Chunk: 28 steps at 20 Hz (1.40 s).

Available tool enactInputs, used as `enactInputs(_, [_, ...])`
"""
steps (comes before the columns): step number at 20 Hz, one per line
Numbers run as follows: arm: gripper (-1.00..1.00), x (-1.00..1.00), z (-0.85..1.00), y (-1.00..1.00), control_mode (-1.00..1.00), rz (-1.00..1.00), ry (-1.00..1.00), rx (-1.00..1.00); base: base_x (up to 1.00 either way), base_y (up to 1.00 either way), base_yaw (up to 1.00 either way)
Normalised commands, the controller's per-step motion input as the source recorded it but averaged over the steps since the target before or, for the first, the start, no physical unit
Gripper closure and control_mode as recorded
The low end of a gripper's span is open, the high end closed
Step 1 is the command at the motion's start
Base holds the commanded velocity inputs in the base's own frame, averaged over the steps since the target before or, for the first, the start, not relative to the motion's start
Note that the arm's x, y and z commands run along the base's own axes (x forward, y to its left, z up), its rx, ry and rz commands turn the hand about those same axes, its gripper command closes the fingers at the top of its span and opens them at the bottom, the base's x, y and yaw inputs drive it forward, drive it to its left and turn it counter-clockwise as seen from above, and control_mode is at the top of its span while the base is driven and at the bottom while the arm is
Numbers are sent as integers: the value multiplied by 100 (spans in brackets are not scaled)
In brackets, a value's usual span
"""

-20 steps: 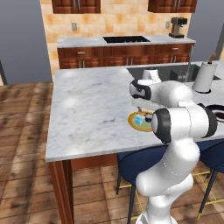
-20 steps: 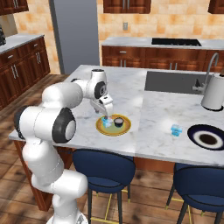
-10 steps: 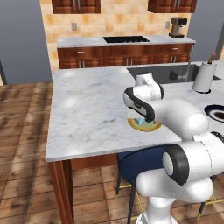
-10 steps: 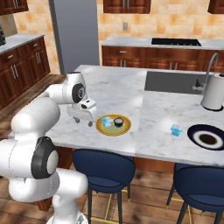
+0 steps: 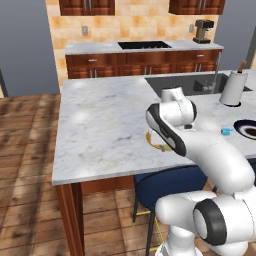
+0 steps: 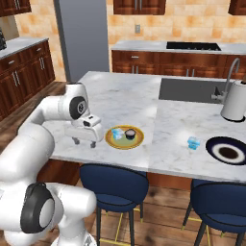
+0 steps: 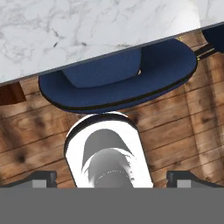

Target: Place two yogurt containers on each plate.

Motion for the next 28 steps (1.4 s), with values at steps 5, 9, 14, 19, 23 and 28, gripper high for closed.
enactInputs(5, [-100,0,0,0,-100,0,0,0,0,0,0])
enactInputs(9, [-100,0,0,-11,100,1,0,0,0,-58,2])
enactInputs(14, [-100,0,0,0,100,0,0,0,0,-100,1])
enactInputs(19, [-100,0,0,0,100,0,0,0,0,-100,2])
enactInputs(23, [-100,0,0,0,100,0,0,0,12,-95,1])
enactInputs(28, [-100,0,0,0,100,0,0,0,47,-28,-1])
